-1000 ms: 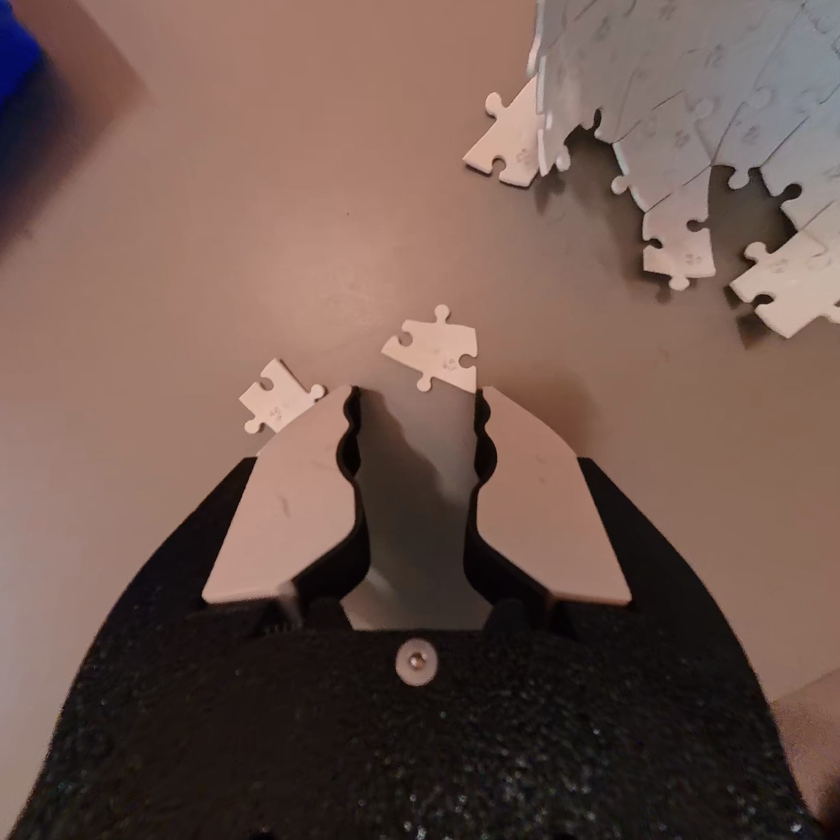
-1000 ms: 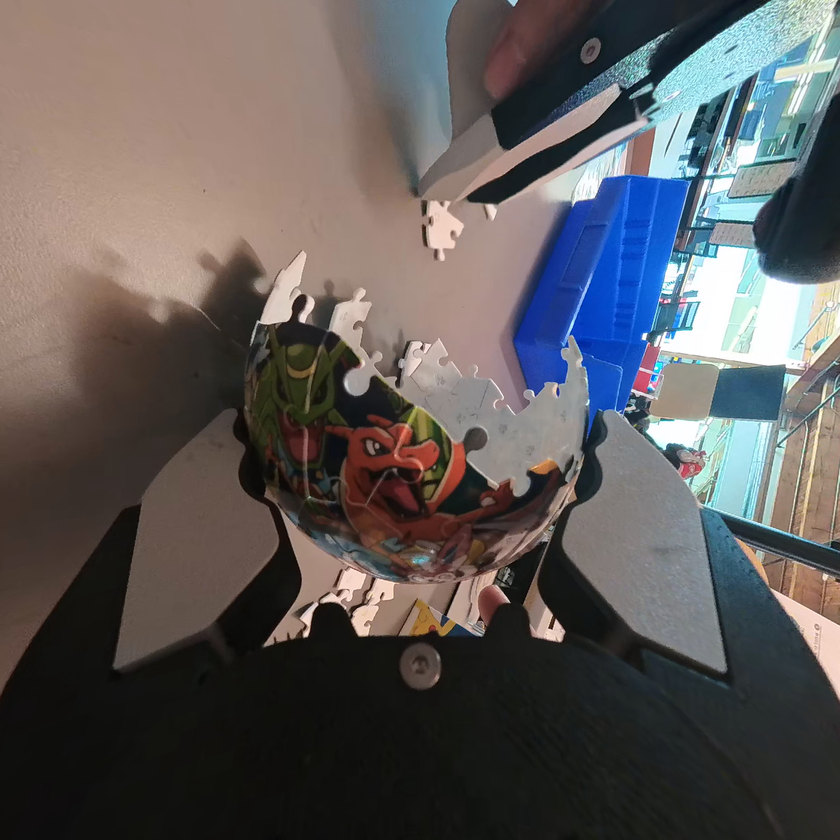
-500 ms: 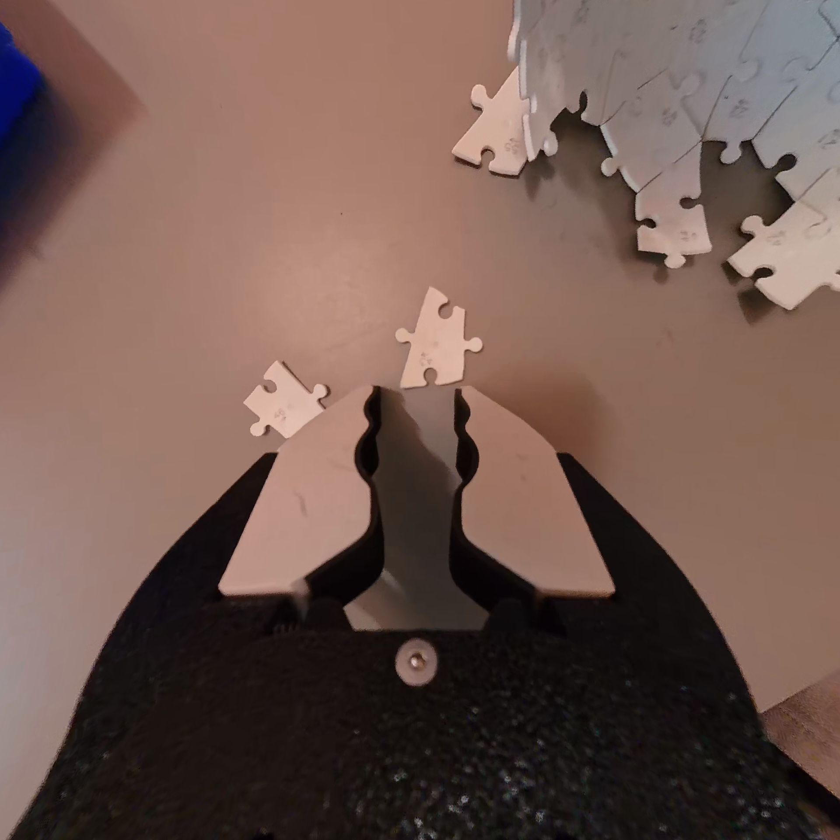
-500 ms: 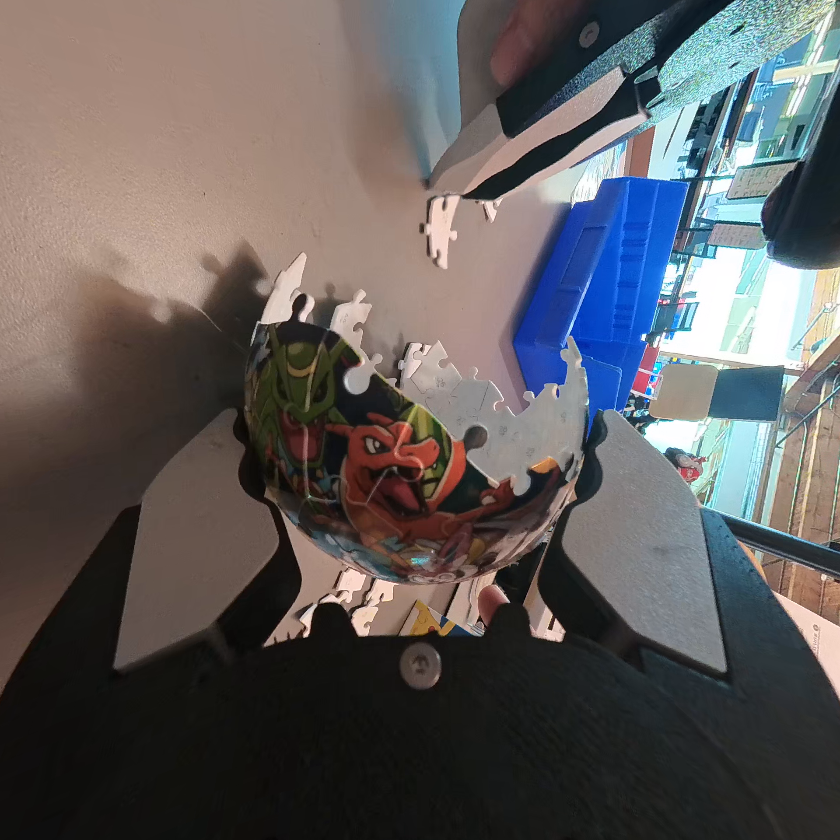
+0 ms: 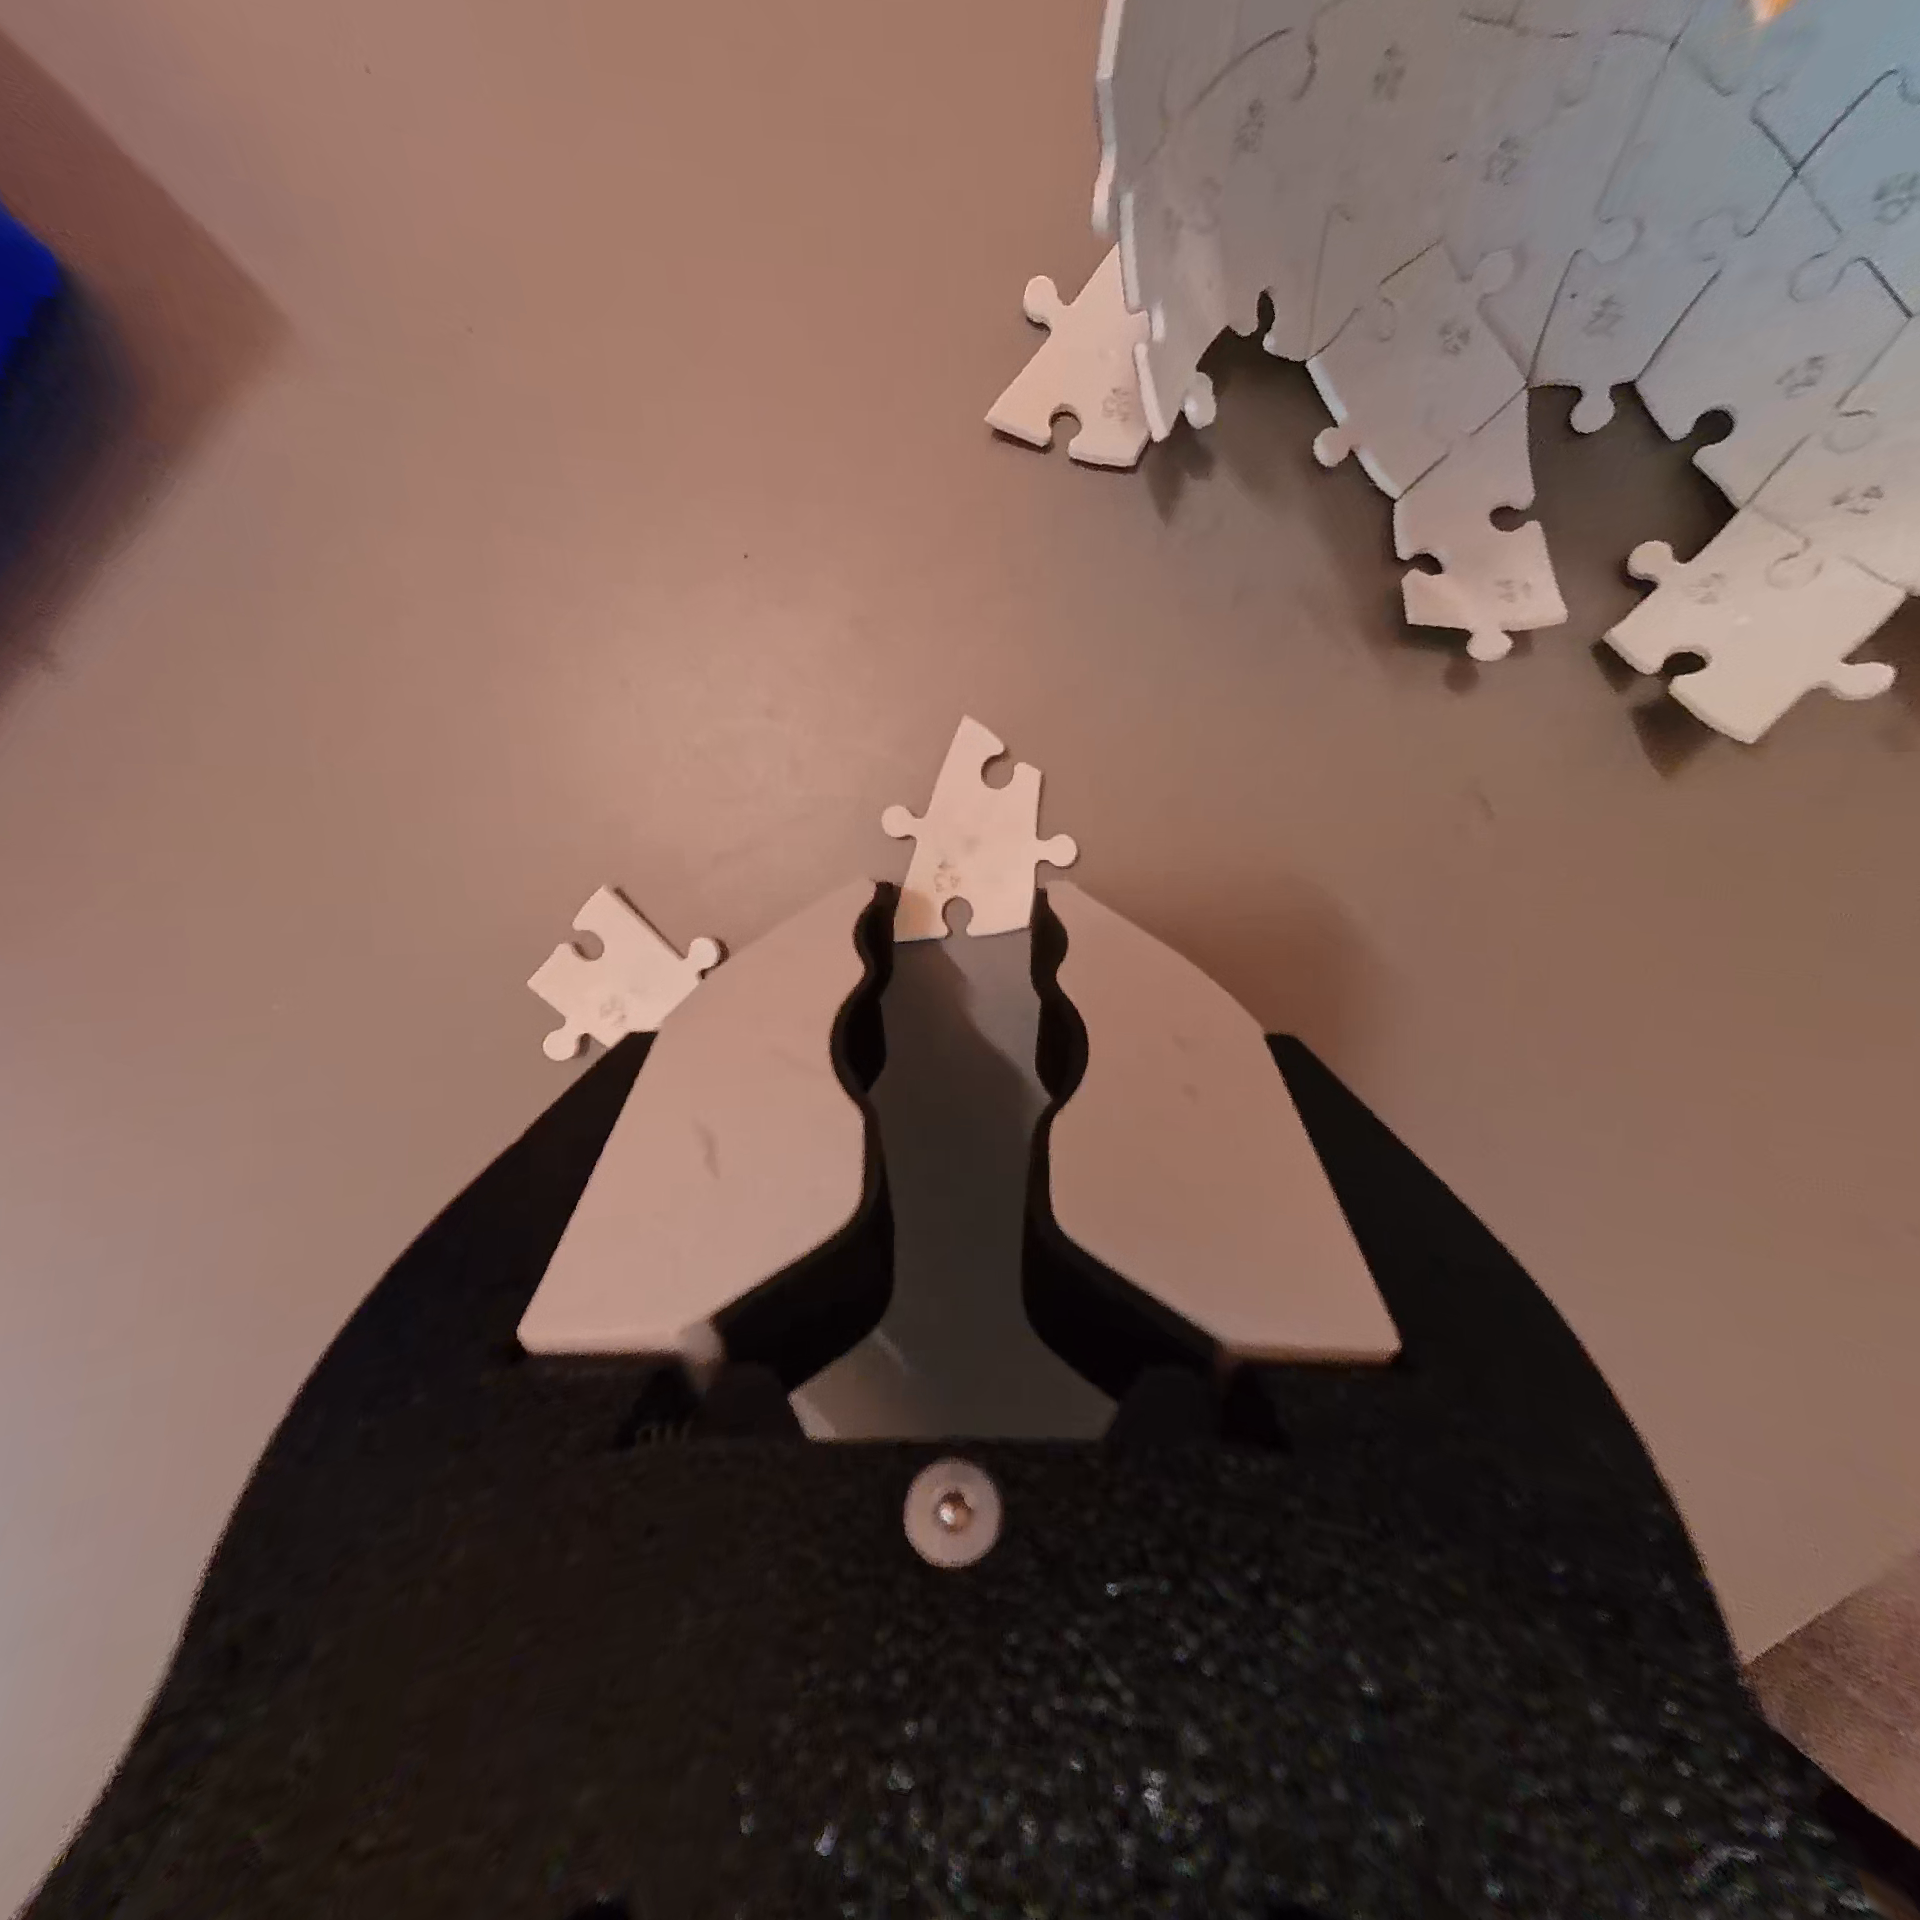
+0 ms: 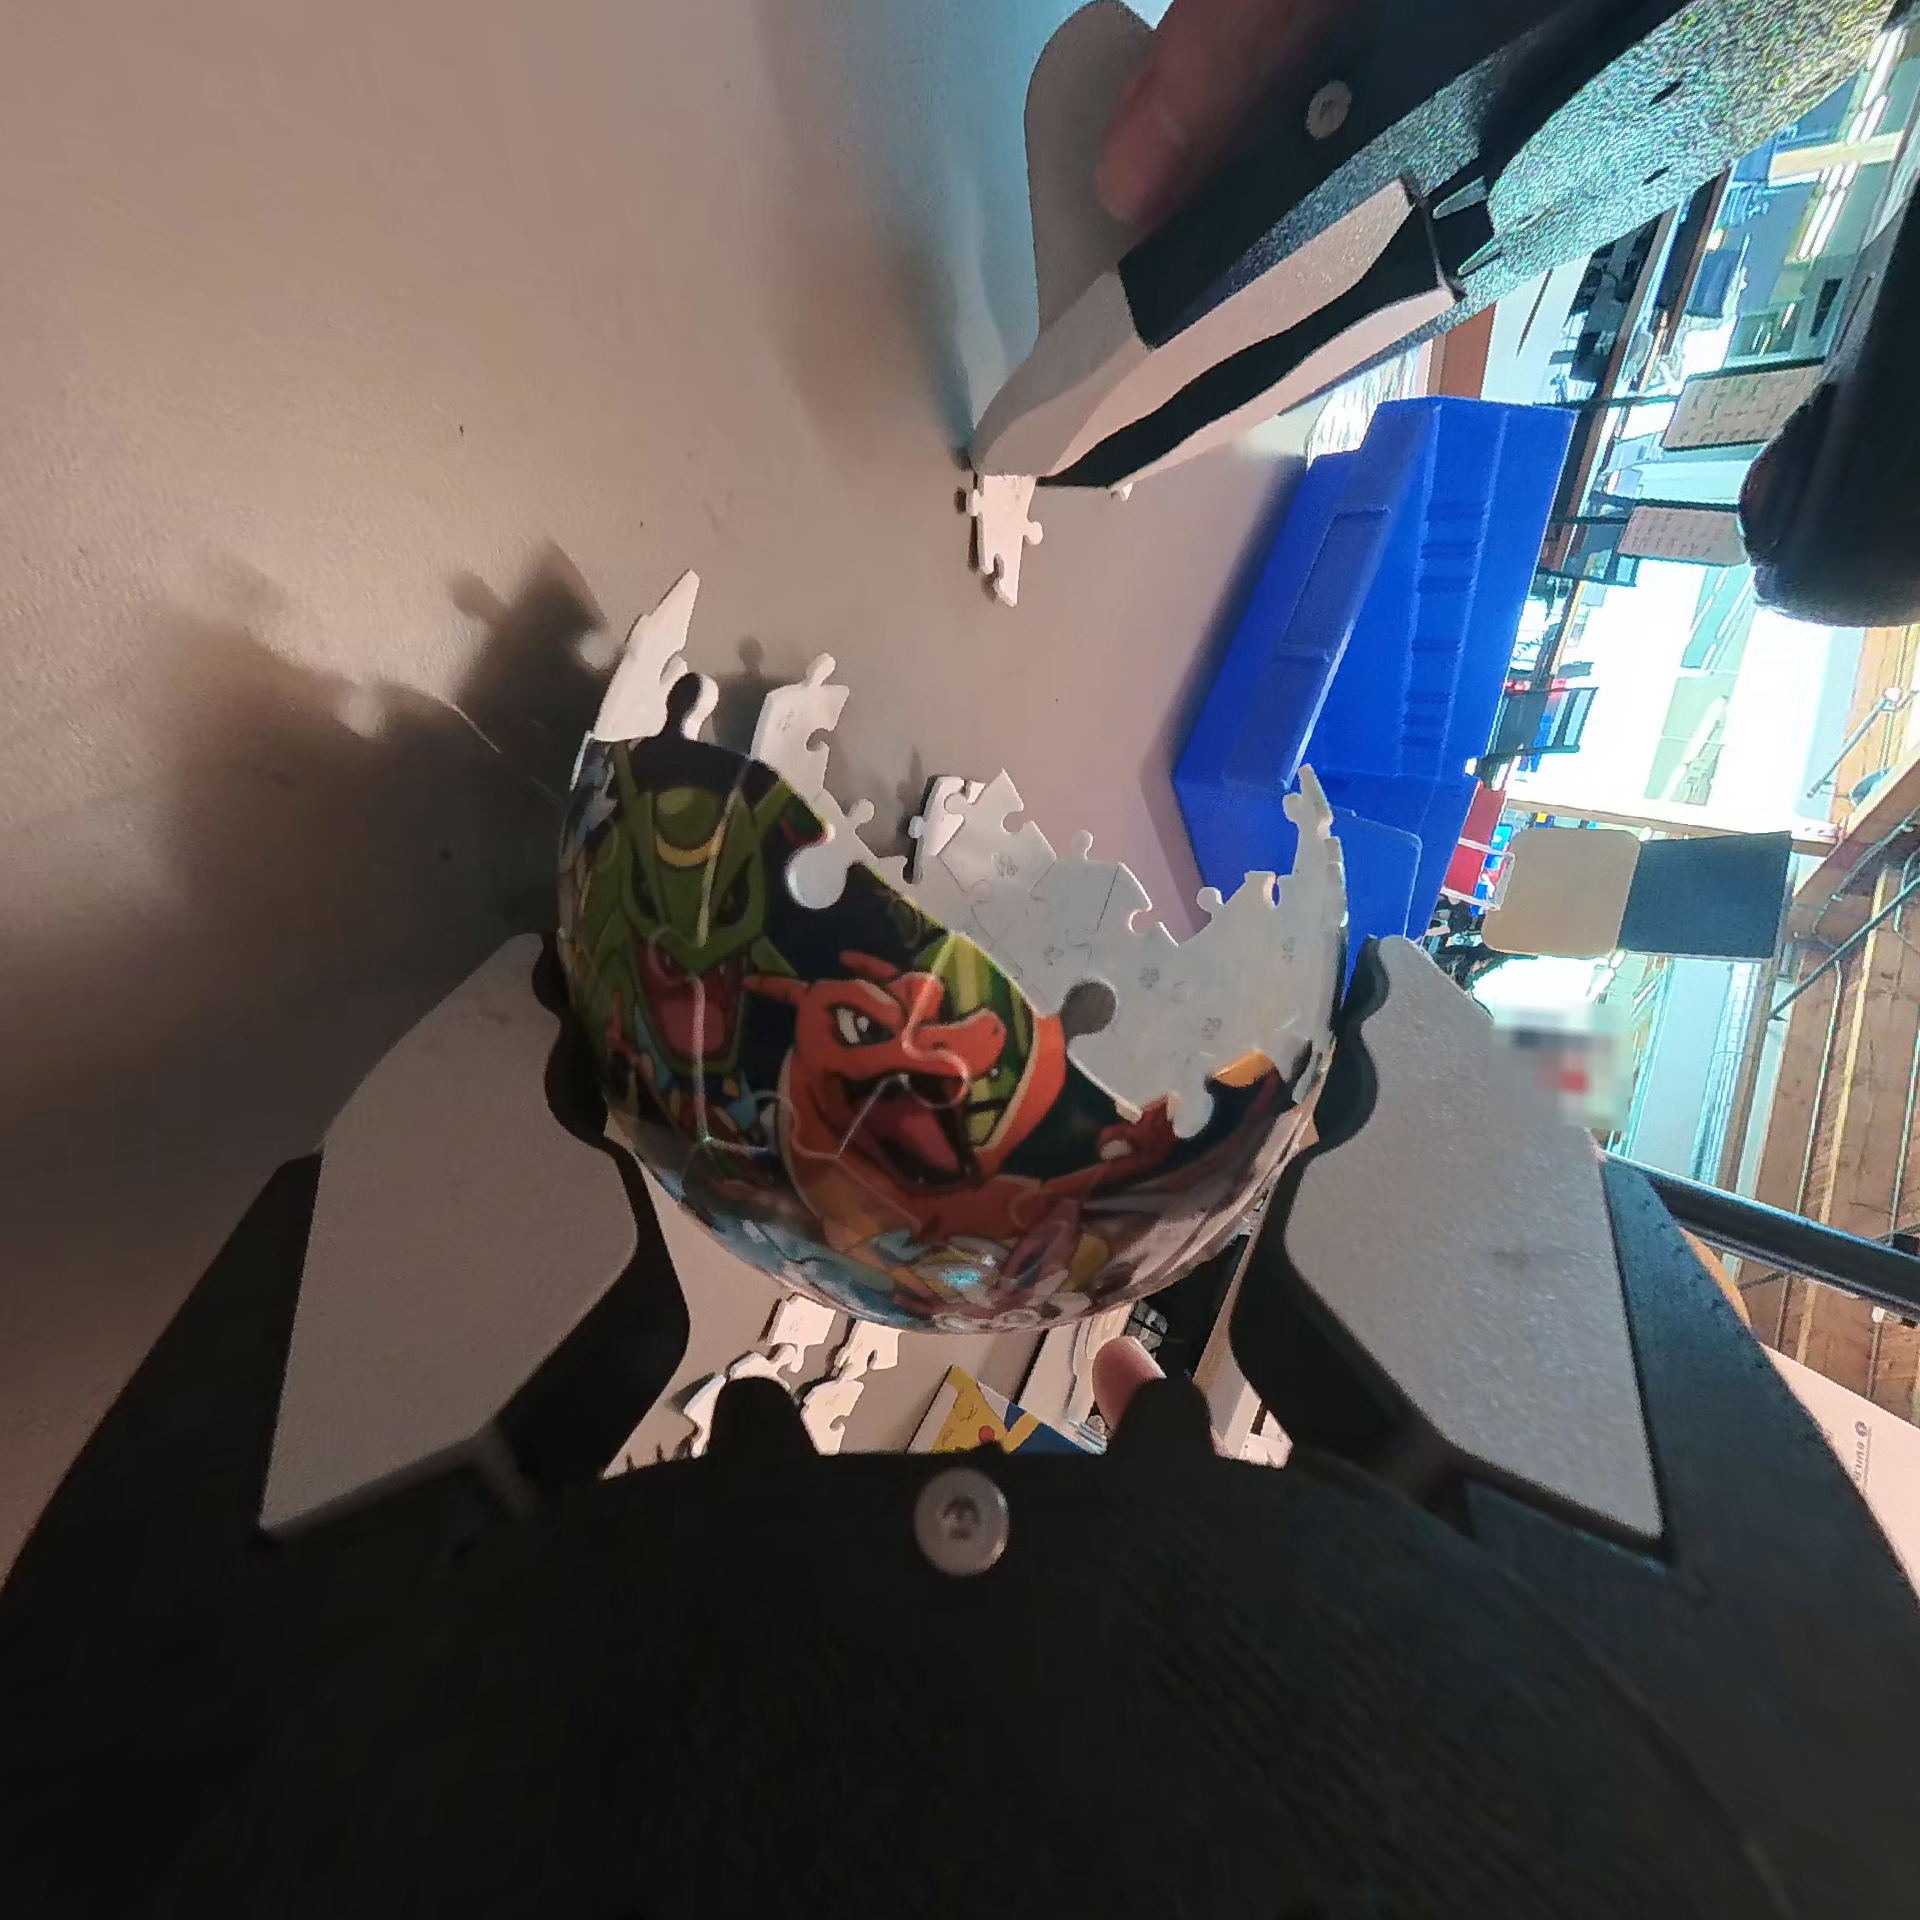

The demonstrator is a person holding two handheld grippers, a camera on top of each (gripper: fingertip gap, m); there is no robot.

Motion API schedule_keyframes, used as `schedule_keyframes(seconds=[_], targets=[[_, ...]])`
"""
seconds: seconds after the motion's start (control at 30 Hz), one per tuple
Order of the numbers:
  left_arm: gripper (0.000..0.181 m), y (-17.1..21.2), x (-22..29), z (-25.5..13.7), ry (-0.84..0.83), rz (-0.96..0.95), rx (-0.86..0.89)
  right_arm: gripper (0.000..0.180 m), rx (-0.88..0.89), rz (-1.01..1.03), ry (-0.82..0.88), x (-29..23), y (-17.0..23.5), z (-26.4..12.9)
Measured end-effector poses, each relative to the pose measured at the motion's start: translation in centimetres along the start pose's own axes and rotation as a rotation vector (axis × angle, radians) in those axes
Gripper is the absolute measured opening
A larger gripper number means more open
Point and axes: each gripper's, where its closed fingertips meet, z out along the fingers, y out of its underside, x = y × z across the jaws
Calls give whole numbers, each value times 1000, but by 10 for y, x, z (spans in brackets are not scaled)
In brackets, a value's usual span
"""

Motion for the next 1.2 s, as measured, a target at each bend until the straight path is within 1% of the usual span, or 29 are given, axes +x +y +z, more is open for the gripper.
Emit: schedule_keyframes(seconds=[0.03,0.17,0.33,0.43,0.53,0.67,0.97,1.0,1.03,1.07,1.13,1.17,1.2], targets=[[24,0,0,0,2,-2,-1,135,-1,0,0,0,0,0],[24,-8,3,-7,5,-2,33,135,-5,-1,0,0,1,0],[23,-30,44,-23,118,28,103,135,5,7,1,0,-1,0],[24,-48,74,-19,192,26,129,135,15,15,2,0,-2,1],[24,-54,91,-6,217,11,99,135,24,24,4,0,-3,1],[24,-53,91,8,173,-8,58,135,16,19,5,0,-1,1],[22,-57,94,11,166,-17,66,135,18,14,6,0,-3,1],[14,-58,95,11,169,-10,68,135,17,14,6,0,-3,1],[2,-58,95,10,168,0,74,135,17,14,6,0,-3,1],[0,-59,95,9,166,8,80,135,17,13,6,0,-3,1],[0,-59,94,8,152,24,82,135,16,12,6,0,-3,1],[6,-58,92,7,145,31,77,135,16,12,6,0,-3,1],[16,-55,90,7,139,33,66,135,16,13,6,0,-3,1]])
